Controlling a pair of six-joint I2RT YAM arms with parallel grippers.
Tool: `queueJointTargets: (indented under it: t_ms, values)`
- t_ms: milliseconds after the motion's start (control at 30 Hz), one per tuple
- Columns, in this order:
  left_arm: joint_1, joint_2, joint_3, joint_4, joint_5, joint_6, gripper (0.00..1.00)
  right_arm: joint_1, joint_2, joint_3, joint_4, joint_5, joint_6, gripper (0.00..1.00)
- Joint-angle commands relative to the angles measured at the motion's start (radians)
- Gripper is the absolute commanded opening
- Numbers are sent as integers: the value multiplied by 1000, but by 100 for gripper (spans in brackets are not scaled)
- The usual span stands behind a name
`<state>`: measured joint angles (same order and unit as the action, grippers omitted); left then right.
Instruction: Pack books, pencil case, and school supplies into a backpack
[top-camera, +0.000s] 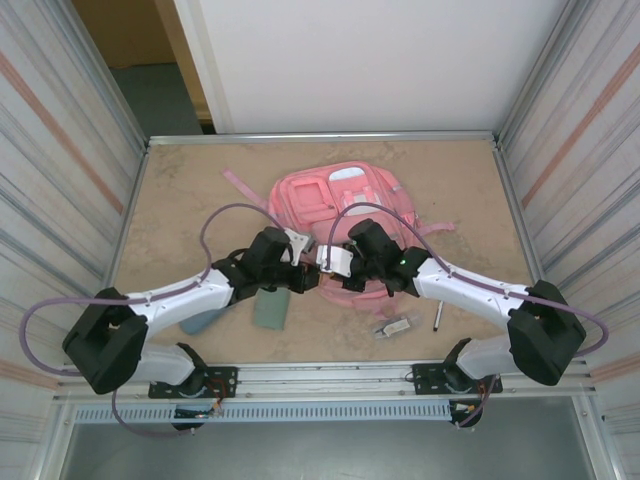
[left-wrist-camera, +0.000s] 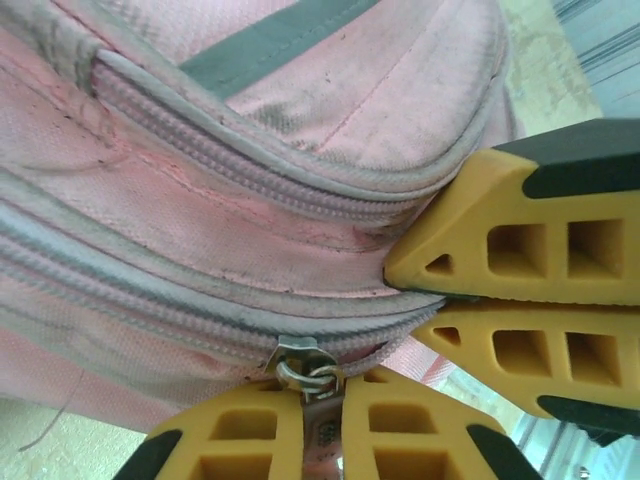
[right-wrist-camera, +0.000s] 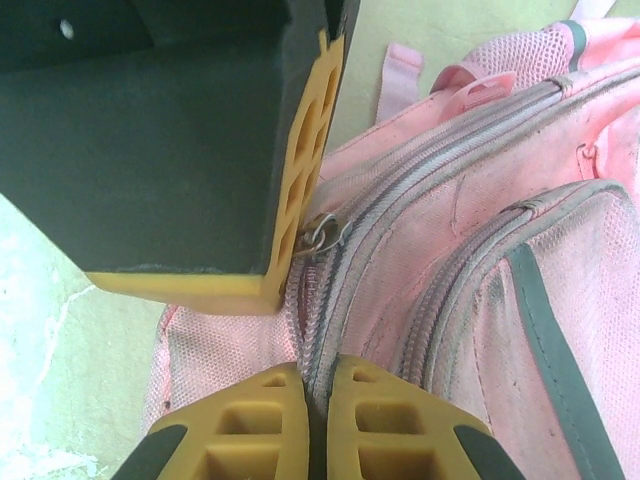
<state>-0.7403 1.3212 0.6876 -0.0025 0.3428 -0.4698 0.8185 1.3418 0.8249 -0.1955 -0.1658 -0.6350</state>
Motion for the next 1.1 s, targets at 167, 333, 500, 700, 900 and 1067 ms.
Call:
queueJointTargets:
  t_ms: [167,333,500,700,900,1067]
  values:
    - [217,-98,-63,13,98,-9,0,5,25,43,-41,18,-6,0]
    - [335,-86,-63,19,145,-30,0,24,47,46,-63,24,-39,0]
    - [442,-17,-43,54,178,-49,0,60,68,45,-76,63,-72,0]
    - [509,106,-7,140,343,-38,2,50,49,44,-69,46,-60,0]
    - [346,-64,-9,8,235,120,45,7,21,37,-50,-19,-18,0]
    - [208,-178,-7,-95,73,198,54,-13,24,37,-31,-60,7,0]
